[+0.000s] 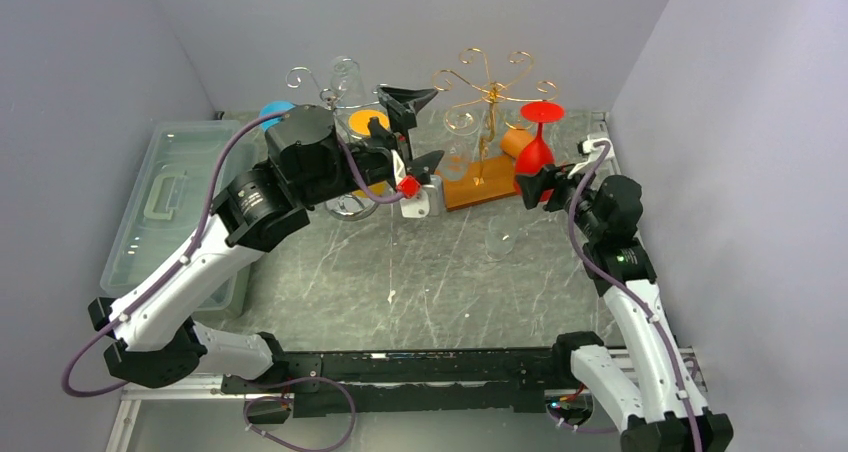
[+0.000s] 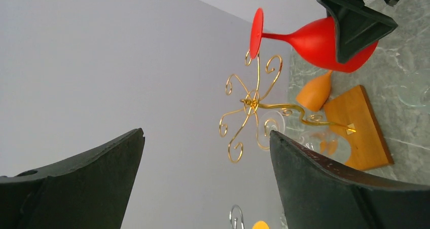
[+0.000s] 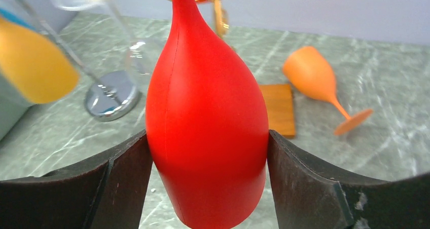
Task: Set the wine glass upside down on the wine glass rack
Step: Turn the wine glass upside down at the wine rack.
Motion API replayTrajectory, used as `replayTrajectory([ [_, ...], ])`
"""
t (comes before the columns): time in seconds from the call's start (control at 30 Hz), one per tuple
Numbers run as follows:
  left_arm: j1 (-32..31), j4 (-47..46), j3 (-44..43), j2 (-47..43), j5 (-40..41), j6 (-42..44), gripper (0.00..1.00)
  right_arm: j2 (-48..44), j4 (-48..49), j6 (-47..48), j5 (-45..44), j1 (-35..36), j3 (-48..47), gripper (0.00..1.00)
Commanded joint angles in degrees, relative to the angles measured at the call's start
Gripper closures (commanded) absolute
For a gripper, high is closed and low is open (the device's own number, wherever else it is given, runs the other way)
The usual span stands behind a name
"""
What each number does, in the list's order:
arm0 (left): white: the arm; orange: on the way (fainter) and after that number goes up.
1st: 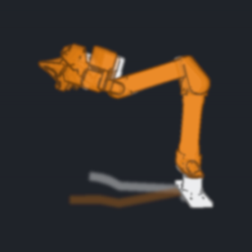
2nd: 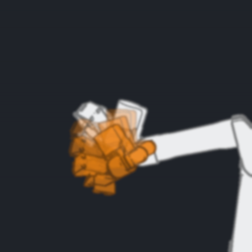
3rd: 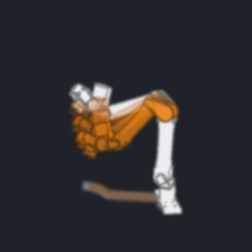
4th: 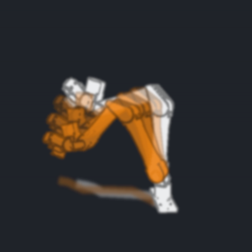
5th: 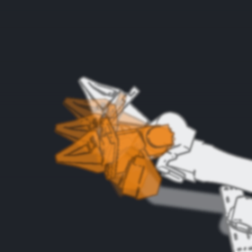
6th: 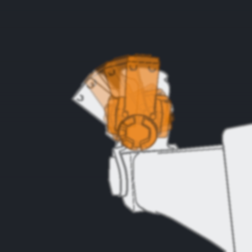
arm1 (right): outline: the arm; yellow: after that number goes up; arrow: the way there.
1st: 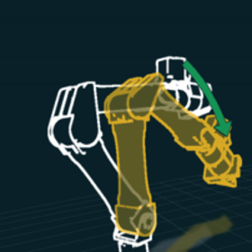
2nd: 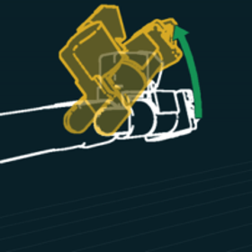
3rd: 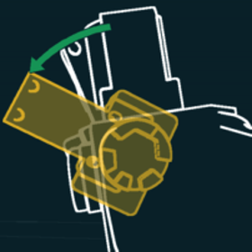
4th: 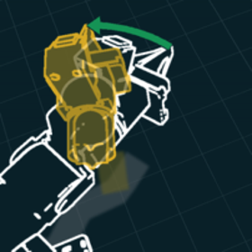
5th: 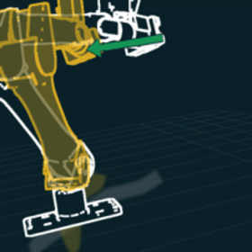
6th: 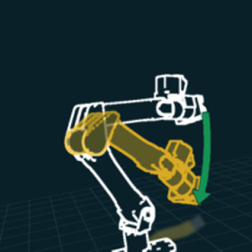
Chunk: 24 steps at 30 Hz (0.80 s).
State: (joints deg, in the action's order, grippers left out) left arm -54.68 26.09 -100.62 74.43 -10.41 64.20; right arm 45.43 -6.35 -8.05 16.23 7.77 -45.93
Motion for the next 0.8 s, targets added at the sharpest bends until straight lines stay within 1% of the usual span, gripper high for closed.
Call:
replayTrajectory([
  [0.0, -0.1, 3.1, -2.5, -1.0, 3.7, -6.4, 0.01, 2.7, 7.6, -0.9, 2.2, -3.7, 1.6, 0.39],
  [0.23, -0.1, 4.5, -0.8, -2.2, 4.3, -8.2, 0.01, 7.2, 11.9, -0.8, 1.0, -4.1, 1.4, 0.37],
  [0.43, -0.1, 5.1, -0.3, -2.6, 4.4, -8.3, 0.01, 11.4, 14.0, -0.8, 1.5, -5.8, -0.2, 0.36],
  [0.67, -0.1, 5.8, -0.4, -2.6, 4.0, -8.9, 0.01, 17.3, 18.3, -1.2, 3.6, -6.0, -0.8, 0.36],
  [0.77, -0.1, 5.7, 0.0, -2.6, 4.2, -8.7, 0.01, 19.1, 20.0, -1.6, 6.1, -5.9, -1.8, 0.36],
])
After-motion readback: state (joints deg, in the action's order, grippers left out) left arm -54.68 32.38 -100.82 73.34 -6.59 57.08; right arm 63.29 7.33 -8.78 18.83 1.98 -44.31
